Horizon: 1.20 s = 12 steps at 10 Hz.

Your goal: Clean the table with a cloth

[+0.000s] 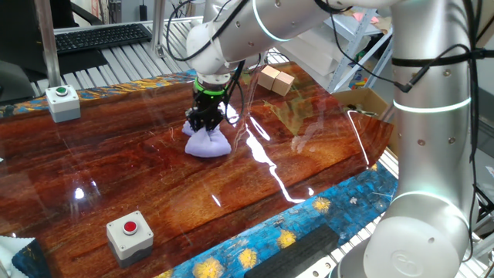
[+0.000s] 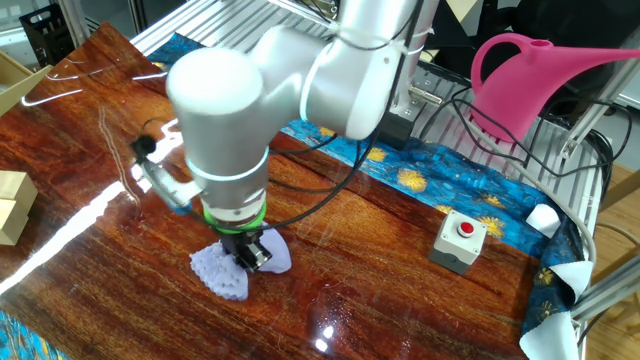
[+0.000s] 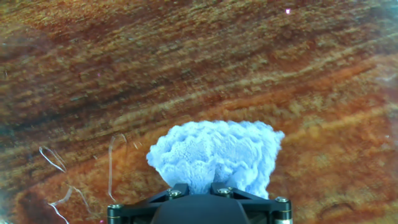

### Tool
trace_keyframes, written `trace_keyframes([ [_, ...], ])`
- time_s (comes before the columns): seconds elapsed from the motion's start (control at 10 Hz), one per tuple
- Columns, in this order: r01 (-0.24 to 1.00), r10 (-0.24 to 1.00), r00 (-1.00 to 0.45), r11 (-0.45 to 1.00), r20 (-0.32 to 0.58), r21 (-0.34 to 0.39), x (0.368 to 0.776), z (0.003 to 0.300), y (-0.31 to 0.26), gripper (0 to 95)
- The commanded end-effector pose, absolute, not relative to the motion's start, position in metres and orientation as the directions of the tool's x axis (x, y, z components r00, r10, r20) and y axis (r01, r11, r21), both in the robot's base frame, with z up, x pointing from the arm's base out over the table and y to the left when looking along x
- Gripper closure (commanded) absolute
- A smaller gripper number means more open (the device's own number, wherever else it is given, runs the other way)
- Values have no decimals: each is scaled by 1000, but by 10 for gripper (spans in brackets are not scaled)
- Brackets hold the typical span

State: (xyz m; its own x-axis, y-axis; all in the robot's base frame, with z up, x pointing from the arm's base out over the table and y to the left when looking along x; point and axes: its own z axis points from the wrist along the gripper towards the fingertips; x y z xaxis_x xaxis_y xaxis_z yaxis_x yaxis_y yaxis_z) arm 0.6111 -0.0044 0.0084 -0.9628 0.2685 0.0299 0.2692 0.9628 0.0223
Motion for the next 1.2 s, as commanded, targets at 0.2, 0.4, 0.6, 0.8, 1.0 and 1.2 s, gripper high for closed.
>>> trace_keyframes([
  [0.2,271,270,-962,962,32,23,616,6,-5,950],
  [0.4,266,266,-963,964,35,19,616,7,-5,950],
  [0.6,255,255,-967,967,25,-9,616,7,-5,950],
  [0.8,233,233,-972,972,12,-28,616,7,-5,950],
  [1.0,205,205,-979,979,14,-22,616,7,-5,950],
  [1.2,163,163,-987,987,3,-15,616,7,-5,950],
])
